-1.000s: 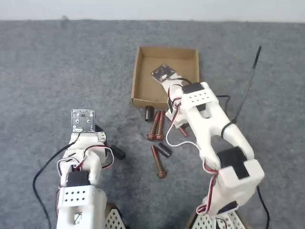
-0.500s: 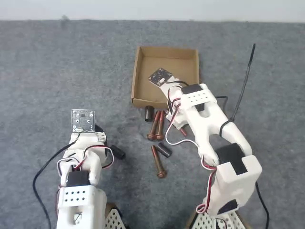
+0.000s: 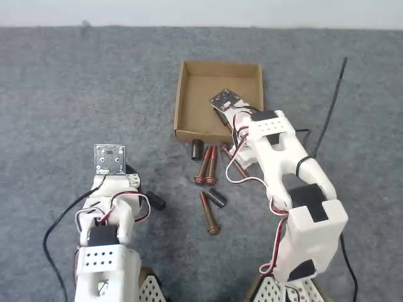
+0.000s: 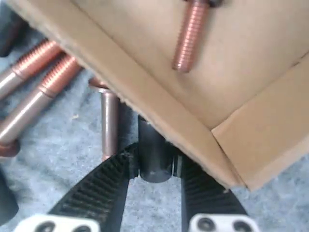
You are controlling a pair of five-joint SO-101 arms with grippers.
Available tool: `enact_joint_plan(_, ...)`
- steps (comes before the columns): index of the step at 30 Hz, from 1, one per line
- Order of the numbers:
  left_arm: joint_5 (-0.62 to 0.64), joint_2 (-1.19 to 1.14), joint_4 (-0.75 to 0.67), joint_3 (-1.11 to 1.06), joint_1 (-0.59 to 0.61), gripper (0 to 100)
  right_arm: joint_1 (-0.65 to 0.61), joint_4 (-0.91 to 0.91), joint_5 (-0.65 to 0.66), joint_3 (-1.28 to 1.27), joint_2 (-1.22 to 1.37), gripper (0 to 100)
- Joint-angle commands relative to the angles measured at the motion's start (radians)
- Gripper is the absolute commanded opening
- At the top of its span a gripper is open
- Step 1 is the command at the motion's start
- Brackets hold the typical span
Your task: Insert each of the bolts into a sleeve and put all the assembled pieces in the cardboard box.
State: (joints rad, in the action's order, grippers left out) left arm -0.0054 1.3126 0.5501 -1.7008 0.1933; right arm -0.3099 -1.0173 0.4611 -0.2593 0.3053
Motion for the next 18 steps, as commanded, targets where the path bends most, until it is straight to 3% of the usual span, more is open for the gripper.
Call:
enact_joint_plan(1, -0.005, 0.017, -0.005, 0.008, 0.003, 1, -0.019, 0.002, 0.025, 0.012, 0.002, 10.6)
enact_joint_plan(5, -0.005, 0.017, -0.005, 0.008, 0.003, 1, -0.025, -0.004, 0.117, 0.04, 0.019, 10.6)
enact_joint_plan(16, -0.005, 0.017, -0.003, 0.008, 0.005, 1, -0.03, -0.159, 0.115, 0.218, 0.159, 9.6)
enact_joint_plan(18, -0.005, 0.017, -0.003, 0.008, 0.005, 1, -0.028, -0.159, 0.112, 0.218, 0.159, 4.1)
